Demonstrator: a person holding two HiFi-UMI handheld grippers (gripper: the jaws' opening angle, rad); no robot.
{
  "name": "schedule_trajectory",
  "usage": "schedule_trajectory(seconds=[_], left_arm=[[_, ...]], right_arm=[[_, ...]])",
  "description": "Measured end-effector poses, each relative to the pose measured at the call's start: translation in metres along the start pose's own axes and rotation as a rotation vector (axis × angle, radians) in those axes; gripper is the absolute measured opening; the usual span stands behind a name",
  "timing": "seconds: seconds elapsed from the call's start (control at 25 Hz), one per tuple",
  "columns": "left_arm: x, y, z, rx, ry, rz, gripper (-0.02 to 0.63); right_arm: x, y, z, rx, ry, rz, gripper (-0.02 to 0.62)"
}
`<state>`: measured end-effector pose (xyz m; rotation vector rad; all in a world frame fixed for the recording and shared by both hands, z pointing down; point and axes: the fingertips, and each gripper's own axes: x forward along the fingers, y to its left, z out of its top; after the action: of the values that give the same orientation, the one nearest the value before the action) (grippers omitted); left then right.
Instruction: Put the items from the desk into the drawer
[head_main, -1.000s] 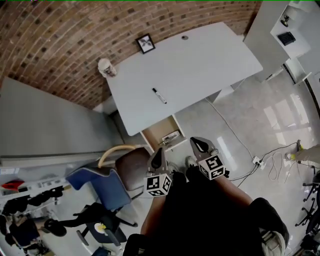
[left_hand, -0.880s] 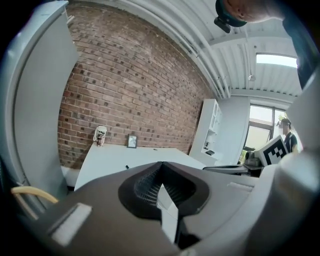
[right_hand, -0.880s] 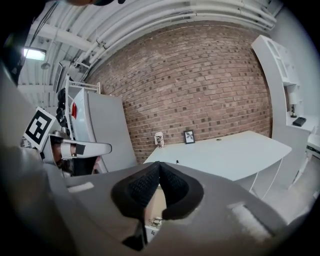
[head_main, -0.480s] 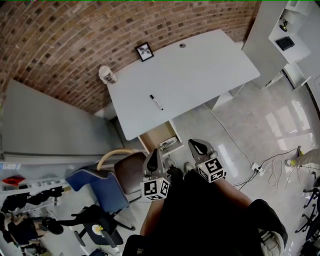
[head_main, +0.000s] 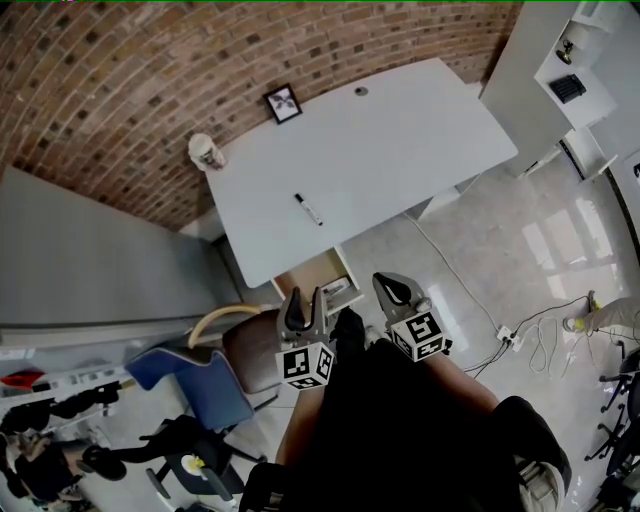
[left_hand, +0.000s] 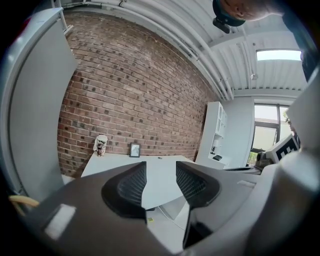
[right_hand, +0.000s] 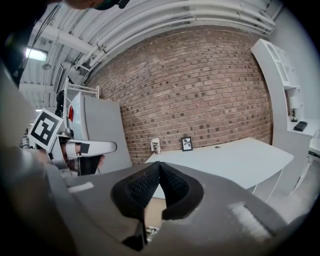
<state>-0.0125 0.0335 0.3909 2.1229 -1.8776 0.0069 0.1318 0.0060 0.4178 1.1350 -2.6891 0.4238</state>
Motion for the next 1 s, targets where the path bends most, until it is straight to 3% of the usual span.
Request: schedule_trajectory(seconds=[0.4, 1.0], left_arm=[[0.08, 0.036, -0.006, -0.048, 0.101, -0.008, 0.223], [0.221, 0.102, -0.063, -0.118, 0.307, 0.034, 0.255]], right_arm=[[0.058, -0.024, 0.014, 0.004, 0.037, -0.034, 0.005], [0.14, -0.06, 0.011, 0.034, 0.122, -0.072, 0.005]])
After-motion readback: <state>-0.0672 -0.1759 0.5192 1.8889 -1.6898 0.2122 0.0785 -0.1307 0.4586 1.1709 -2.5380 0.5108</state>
